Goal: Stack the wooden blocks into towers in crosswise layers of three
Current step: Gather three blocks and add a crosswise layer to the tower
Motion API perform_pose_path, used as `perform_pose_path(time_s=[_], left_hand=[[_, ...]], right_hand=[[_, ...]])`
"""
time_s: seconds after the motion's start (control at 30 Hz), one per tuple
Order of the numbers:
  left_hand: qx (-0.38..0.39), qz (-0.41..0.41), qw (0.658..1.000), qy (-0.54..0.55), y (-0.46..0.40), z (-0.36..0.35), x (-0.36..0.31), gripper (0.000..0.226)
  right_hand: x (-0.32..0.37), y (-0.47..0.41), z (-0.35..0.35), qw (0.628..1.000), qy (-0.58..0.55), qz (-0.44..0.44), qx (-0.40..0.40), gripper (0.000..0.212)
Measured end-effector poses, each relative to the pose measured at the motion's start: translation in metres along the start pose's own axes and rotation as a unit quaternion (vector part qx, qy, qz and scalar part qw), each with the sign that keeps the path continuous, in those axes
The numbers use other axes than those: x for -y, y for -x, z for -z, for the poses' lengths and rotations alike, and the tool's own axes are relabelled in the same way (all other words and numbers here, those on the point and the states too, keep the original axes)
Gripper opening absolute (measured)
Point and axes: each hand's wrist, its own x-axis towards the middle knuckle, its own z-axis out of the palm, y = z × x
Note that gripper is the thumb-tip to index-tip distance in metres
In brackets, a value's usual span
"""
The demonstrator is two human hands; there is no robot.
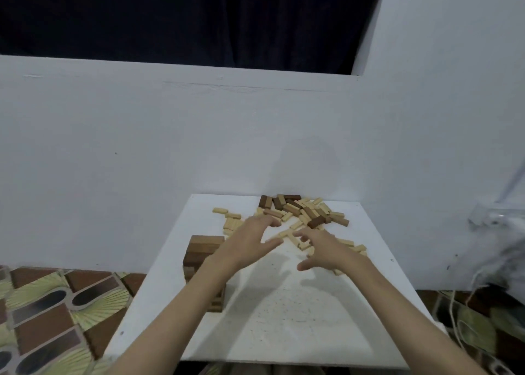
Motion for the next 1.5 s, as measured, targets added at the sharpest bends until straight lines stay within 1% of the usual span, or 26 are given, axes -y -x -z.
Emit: perform_pose_path(time_s=[0.17,0.3,0.43,0.53,0.6,0.73,0.9,1.0,1.07,1.13,1.2,1.3,1.33,1.37,1.43,1.47,1.5], left_hand=[[0.012,0.013,1.000,0.022,-0.005,-0.058,0.002,0.035],[0.032,0.057,0.998,0.020,-0.010,-0.100,0.014,0.034],[0.024,0.108,0.994,0.016,-0.016,-0.129,0.027,0.033],[-0.017,0.138,0.990,0.001,-0.027,-0.142,0.040,0.034],[-0.058,0.178,0.982,-0.023,-0.038,-0.148,0.049,0.039],[-0.122,0.287,0.948,-0.058,-0.057,-0.157,0.064,0.045],[-0.160,0.377,0.908,-0.090,-0.090,-0.165,0.087,0.053],[-0.156,0.441,0.879,-0.098,-0.109,-0.165,0.104,0.061],[-0.163,0.463,0.866,-0.093,-0.120,-0.164,0.116,0.065],[-0.165,0.476,0.859,-0.090,-0.132,-0.161,0.128,0.067],[-0.173,0.482,0.854,-0.090,-0.143,-0.156,0.137,0.071],[-0.205,0.482,0.849,-0.072,-0.164,-0.148,0.146,0.079],[-0.201,0.463,0.859,-0.091,-0.171,-0.147,0.147,0.082],[-0.181,0.423,0.879,-0.121,-0.181,-0.148,0.147,0.082],[-0.105,0.306,0.934,-0.149,-0.202,-0.154,0.142,0.068],[-0.066,0.261,0.953,-0.139,-0.211,-0.160,0.139,0.061],[-0.035,0.239,0.962,-0.125,-0.220,-0.165,0.136,0.057]], right_hand=[[-0.045,0.005,-0.021,0.999,-0.023,-0.022,-0.006,0.068],[-0.072,0.001,-0.045,0.998,-0.032,-0.045,0.004,0.057],[-0.091,-0.007,-0.062,0.998,-0.041,-0.043,-0.011,0.045],[-0.103,-0.020,-0.064,0.998,-0.045,-0.031,-0.035,0.039],[-0.109,-0.032,-0.063,0.997,-0.050,-0.021,-0.055,0.034],[-0.121,-0.065,-0.059,0.992,-0.056,-0.008,-0.112,0.027],[-0.138,-0.113,-0.041,0.988,-0.021,-0.005,-0.154,0.034],[-0.150,-0.139,-0.031,0.984,-0.003,-0.019,-0.178,0.038],[-0.159,-0.154,-0.024,0.980,0.005,-0.026,-0.198,0.043],[-0.168,-0.166,-0.017,0.978,0.030,-0.038,-0.200,0.053],[-0.175,-0.175,-0.010,0.980,0.062,-0.073,-0.177,0.059],[-0.185,-0.192,-0.004,0.981,0.062,-0.113,-0.143,0.068],[-0.187,-0.200,-0.002,0.981,0.061,-0.114,-0.142,0.069],[-0.189,-0.209,-0.001,0.982,0.066,-0.106,-0.140,0.068],[-0.188,-0.226,-0.002,0.984,0.099,-0.073,-0.127,0.067],[-0.185,-0.233,-0.004,0.985,0.116,-0.052,-0.117,0.068],[-0.181,-0.241,-0.008,0.986,0.124,-0.032,-0.109,0.071]])
